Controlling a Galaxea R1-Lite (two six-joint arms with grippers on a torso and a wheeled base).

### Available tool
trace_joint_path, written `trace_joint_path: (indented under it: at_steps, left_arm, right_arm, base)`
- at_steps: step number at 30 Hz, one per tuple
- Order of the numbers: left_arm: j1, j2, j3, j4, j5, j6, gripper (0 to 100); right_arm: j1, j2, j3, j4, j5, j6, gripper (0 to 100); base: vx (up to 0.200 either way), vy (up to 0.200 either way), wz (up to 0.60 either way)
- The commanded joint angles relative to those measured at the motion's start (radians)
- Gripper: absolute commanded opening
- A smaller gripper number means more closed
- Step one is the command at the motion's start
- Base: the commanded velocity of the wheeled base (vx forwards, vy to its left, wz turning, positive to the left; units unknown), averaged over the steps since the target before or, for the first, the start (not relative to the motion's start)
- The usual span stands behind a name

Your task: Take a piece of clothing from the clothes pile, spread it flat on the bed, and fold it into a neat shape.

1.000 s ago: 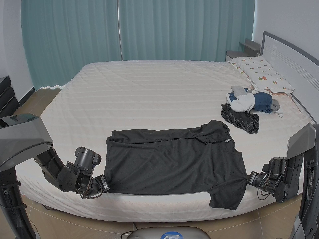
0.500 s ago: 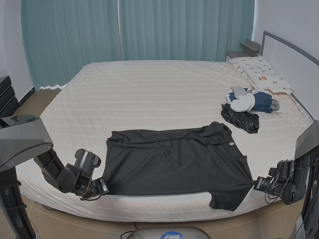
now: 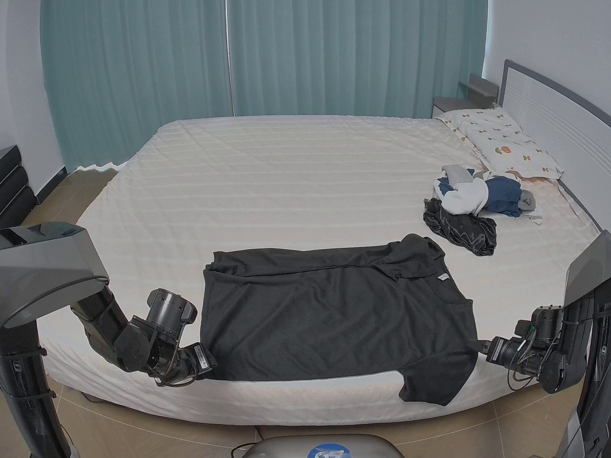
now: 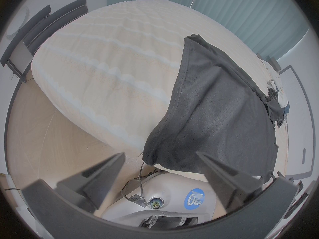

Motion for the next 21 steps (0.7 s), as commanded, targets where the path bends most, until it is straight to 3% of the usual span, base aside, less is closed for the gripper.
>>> trace_joint_path:
  at_steps: [1, 6, 12, 21]
  left_arm:
    - [0.008, 0.011, -0.006, -0.008, -0.001, -0.002, 100]
    - [0.019, -0.026, 0.007, -0.08, -0.004, -0.019, 100]
    - [0.04, -0.05, 0.005, -0.155, -0.047, -0.091, 100]
    - [0.048, -0.037, -0.001, -0.177, -0.06, -0.108, 100]
  right_arm:
    - [-0.007, -0.029, 0.001, -0.013, 0.001, 0.047, 100]
    - [-0.012, -0.058, -0.011, -0.013, 0.004, 0.214, 100]
    - [-0.018, -0.07, -0.005, -0.013, 0.058, 0.237, 100]
    - [-0.018, -0.079, -0.011, -0.013, 0.058, 0.238, 100]
  base:
    - [0.0, 0.0, 0.0]
    - [0.0, 0.0, 0.0]
    - [0.0, 0.0, 0.0]
    - [0.2, 0.0, 0.0]
